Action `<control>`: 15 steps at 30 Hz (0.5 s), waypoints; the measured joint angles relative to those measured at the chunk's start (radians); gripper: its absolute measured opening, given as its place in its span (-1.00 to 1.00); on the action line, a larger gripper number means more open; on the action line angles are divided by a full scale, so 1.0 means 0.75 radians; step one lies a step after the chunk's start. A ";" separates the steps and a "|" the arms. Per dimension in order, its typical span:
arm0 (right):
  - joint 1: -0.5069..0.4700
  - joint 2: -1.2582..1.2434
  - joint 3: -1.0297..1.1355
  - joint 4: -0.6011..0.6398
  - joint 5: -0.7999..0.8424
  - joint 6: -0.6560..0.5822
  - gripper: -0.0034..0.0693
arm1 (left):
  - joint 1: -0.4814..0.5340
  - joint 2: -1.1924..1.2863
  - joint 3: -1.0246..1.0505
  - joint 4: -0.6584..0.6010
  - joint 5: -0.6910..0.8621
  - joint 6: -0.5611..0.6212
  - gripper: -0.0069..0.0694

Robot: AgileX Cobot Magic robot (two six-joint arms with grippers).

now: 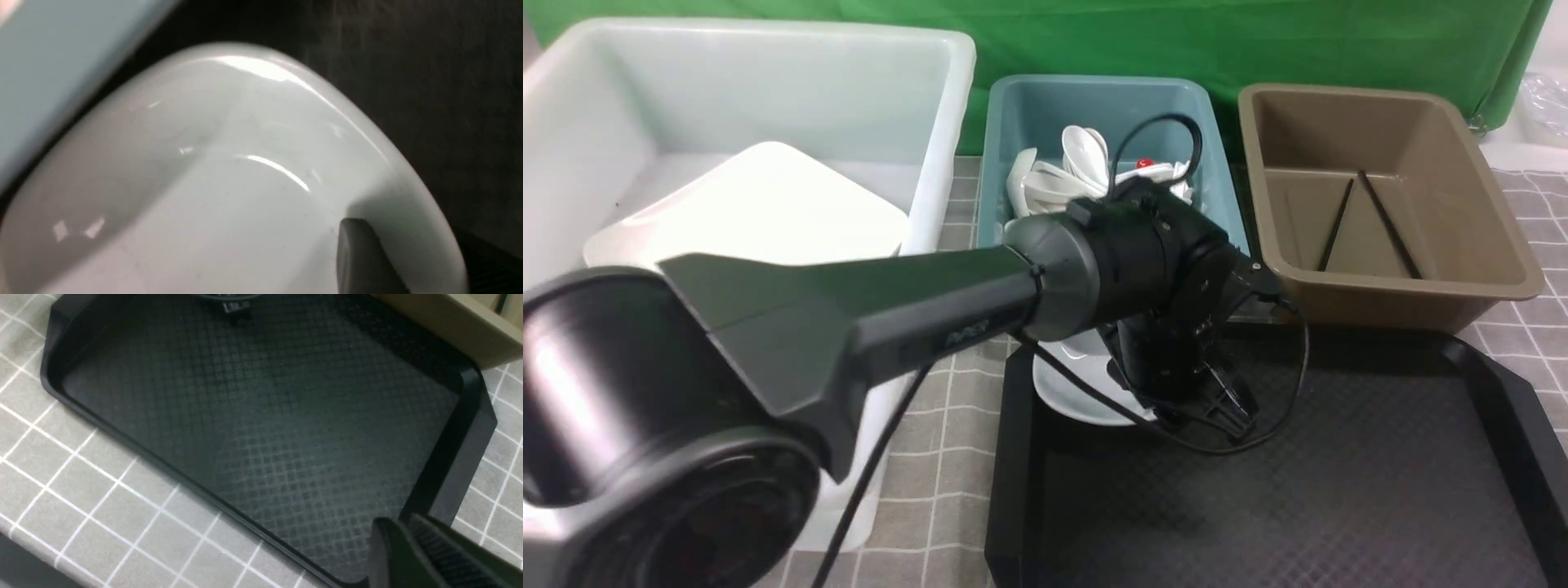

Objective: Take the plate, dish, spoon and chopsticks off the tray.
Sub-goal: Use the left arm to grab a small plate from the dinner plate, then use the left arm to put the small plate into the large storage box on the left

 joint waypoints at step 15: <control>0.000 0.000 0.000 0.005 -0.153 0.052 -0.66 | -0.164 -0.673 0.006 0.069 0.332 -0.009 -0.74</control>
